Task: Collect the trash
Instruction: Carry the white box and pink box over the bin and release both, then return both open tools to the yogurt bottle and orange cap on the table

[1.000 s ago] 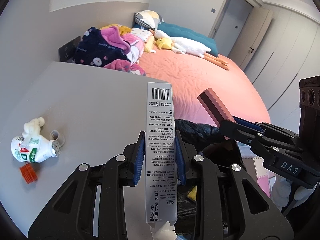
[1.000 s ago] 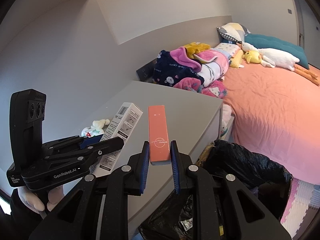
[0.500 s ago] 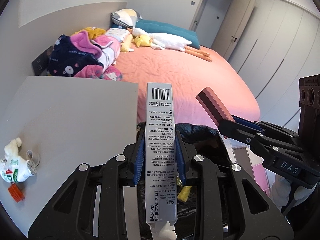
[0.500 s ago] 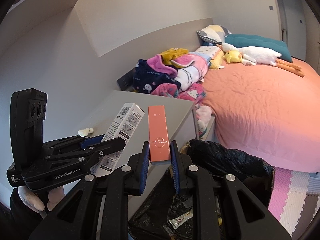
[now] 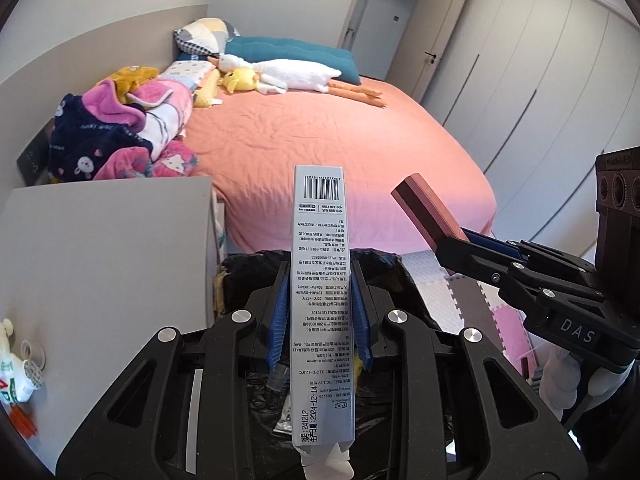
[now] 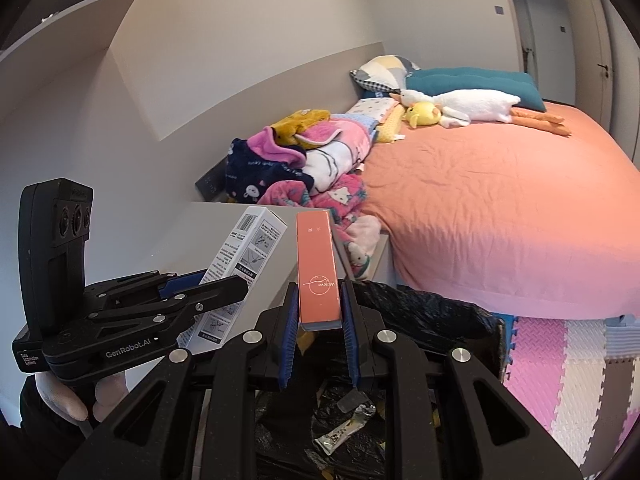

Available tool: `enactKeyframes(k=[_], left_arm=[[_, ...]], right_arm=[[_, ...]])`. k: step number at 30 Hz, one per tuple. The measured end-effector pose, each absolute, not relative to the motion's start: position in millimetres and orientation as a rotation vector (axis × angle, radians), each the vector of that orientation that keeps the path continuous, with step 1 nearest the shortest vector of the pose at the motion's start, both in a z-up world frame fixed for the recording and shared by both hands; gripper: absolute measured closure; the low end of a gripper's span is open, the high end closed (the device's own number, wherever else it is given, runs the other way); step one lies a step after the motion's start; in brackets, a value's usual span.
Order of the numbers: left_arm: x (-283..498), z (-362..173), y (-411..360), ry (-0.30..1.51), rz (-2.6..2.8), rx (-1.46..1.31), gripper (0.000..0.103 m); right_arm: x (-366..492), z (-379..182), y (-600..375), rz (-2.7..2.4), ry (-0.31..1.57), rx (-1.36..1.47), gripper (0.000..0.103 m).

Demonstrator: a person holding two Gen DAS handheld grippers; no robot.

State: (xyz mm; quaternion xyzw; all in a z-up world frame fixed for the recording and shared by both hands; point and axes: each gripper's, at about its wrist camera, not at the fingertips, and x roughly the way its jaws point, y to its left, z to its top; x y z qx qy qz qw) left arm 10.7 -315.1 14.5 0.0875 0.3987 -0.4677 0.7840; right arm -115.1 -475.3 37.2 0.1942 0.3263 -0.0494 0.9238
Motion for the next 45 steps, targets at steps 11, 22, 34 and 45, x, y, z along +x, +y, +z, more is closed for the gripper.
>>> enactKeyframes(k=[11, 22, 34, 45], left_arm=[[-3.3, 10.9, -348.3, 0.866, -1.089, 0.233, 0.075], [-5.8, 0.5, -363.2, 0.907, -1.140, 0.251, 0.074], [-2.7, 7.2, -359.5, 0.861, -1.020, 0.304, 0.006], [4.5, 7.2, -341.1, 0.854, -0.980, 0.275, 0.006]], right_arm=[[-143.5, 31.0, -501.2, -0.181, 0.665, 0.432, 0.081], [-150.5, 26.8, -514.6, -0.221, 0.672, 0.464, 0.081], [-155.8, 42.9, -513.0, -0.261, 0.604, 0.454, 0.034], [-146.7, 44.0, -503.3, -0.238, 0.614, 0.437, 0.030]])
